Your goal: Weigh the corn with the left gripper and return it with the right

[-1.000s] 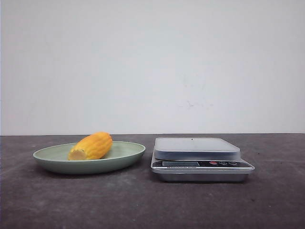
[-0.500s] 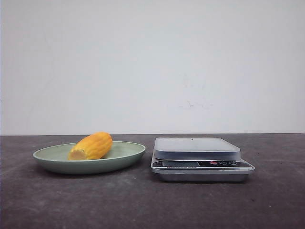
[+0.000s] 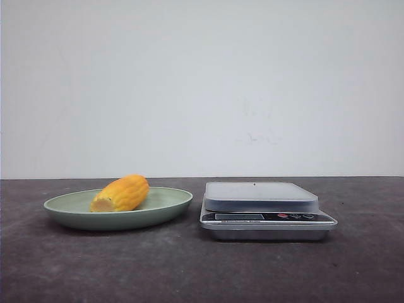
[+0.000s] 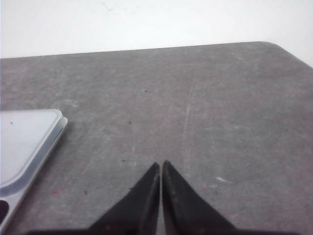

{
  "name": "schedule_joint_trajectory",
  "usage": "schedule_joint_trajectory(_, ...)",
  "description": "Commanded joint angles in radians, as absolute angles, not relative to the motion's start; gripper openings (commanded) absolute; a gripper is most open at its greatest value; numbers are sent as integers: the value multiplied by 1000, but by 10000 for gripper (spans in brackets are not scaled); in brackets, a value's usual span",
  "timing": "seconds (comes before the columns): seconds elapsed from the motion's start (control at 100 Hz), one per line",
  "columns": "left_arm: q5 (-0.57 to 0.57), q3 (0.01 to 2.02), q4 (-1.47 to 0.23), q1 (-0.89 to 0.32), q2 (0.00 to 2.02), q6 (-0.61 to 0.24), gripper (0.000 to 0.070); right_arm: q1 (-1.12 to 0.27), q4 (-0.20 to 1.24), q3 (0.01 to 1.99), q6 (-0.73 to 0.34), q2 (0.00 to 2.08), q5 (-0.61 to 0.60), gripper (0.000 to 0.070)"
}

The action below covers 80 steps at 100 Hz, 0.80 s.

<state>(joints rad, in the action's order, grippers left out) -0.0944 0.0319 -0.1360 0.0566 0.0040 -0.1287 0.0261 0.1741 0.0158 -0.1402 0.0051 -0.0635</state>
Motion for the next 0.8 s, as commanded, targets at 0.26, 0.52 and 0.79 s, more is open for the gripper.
schedule_joint_trajectory(0.26,1,223,-112,43,110,-376,15,22,213,226,-308,107,-79,4)
schedule_joint_trajectory(0.52,84,677,-212,31,431,-273,91,22,315,609,-278,358,-115,310)
schedule_joint_trajectory(0.79,173,1020,-407,-3,623,-260,536,-35,423,896,-215,511,-154,546)
